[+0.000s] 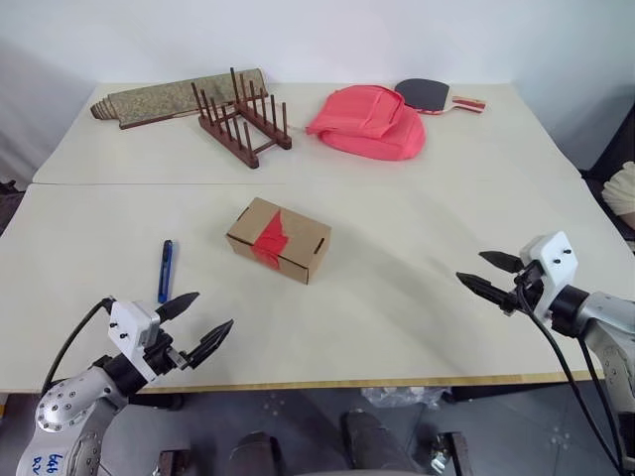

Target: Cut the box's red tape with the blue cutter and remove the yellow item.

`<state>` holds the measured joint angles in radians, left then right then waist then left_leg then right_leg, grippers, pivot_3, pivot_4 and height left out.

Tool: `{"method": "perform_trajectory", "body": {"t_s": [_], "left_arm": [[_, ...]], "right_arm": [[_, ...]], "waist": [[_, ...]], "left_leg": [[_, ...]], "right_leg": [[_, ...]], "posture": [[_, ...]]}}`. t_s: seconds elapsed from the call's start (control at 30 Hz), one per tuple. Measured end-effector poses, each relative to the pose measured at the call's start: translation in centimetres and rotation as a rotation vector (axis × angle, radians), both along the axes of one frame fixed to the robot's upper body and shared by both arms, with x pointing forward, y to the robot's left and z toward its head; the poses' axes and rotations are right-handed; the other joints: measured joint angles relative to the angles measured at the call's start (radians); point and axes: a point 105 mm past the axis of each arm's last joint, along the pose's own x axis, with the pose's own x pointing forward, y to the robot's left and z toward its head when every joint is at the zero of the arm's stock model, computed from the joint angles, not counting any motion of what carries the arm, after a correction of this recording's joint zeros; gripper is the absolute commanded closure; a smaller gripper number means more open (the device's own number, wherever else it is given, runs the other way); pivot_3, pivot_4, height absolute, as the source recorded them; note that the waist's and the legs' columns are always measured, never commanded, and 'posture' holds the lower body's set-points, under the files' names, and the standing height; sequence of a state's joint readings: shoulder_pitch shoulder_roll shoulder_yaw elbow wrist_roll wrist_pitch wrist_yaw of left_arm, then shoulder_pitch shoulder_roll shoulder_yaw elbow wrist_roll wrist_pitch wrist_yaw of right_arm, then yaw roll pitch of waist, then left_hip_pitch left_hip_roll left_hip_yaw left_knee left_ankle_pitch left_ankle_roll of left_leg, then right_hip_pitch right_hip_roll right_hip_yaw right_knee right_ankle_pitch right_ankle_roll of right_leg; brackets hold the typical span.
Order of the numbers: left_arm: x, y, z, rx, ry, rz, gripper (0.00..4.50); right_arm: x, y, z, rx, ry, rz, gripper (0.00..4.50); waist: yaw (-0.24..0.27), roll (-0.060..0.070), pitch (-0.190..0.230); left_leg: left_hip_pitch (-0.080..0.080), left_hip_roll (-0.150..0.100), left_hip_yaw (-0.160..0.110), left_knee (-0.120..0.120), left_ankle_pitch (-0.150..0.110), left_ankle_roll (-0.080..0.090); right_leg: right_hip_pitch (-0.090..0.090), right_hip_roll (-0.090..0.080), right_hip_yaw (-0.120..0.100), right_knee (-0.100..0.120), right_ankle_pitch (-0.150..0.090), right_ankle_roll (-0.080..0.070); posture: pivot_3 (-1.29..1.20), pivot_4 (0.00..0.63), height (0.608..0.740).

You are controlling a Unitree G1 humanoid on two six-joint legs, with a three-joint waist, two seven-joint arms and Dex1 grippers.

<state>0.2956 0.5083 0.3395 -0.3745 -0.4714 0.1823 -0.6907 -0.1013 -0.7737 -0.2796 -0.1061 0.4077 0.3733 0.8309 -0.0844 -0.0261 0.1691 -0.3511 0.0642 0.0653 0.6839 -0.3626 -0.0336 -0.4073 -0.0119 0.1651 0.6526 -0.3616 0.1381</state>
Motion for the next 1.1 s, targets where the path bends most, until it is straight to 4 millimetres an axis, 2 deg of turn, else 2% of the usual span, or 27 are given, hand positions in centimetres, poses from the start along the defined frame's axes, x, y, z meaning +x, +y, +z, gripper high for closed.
{"method": "perform_trajectory", "body": {"t_s": [0.23, 0.6, 0.9, 1.0, 1.1], "left_arm": [[0.9, 0.5, -0.2, 0.0, 0.026, 0.047, 0.04], [3.4, 0.0, 2.0, 0.003, -0.044, 0.03, 0.04], [4.8, -0.1, 1.6, 0.019, -0.026, 0.032, 0.04], [7.0, 0.2, 2.5, 0.0, -0.052, 0.043, 0.04], [8.9, 0.0, 4.4, 0.023, -0.136, 0.034, 0.63]], "right_arm": [[0.0, -0.1, -0.1, 0.001, 0.003, -0.002, 1.33], [-0.5, 1.2, 0.3, 0.026, -0.028, -0.027, 1.33], [-0.8, 1.3, 0.4, 0.054, -0.054, -0.109, 1.33], [-0.1, 2.1, 0.9, 0.1, -0.094, -0.142, 1.33], [0.5, 3.3, 1.6, 0.106, -0.134, -0.161, 1.91]], "waist": [[0.001, 0.0, 0.0], [0.001, 0.0, 0.0], [0.001, 0.0, 0.0], [0.003, 0.0, 0.0], [0.002, 0.0, 0.0]], "left_leg": [[0.0, 0.0, 0.0, 0.0, 0.0, 0.0], [0.0, 0.0, 0.0, 0.0, 0.001, -0.002], [0.0, 0.0, -0.001, 0.0, 0.002, -0.003], [0.0, 0.0, -0.001, 0.001, 0.004, -0.003], [0.0, -0.001, -0.001, 0.001, 0.005, -0.003]], "right_leg": [[0.0, 0.0, 0.0, 0.001, 0.0, 0.0], [0.0, 0.0, -0.001, 0.001, 0.0, 0.0], [-0.002, 0.0, -0.001, 0.003, 0.0, 0.0], [-0.002, 0.001, -0.001, 0.005, 0.001, -0.001], [-0.002, 0.002, -0.001, 0.005, 0.002, -0.002]], "posture": [[0.0, 0.15, 0.74], [0.0, 0.15, 0.74], [0.0, 0.15, 0.74], [0.0, 0.15, 0.74], [0.0, 0.15, 0.74]]}}
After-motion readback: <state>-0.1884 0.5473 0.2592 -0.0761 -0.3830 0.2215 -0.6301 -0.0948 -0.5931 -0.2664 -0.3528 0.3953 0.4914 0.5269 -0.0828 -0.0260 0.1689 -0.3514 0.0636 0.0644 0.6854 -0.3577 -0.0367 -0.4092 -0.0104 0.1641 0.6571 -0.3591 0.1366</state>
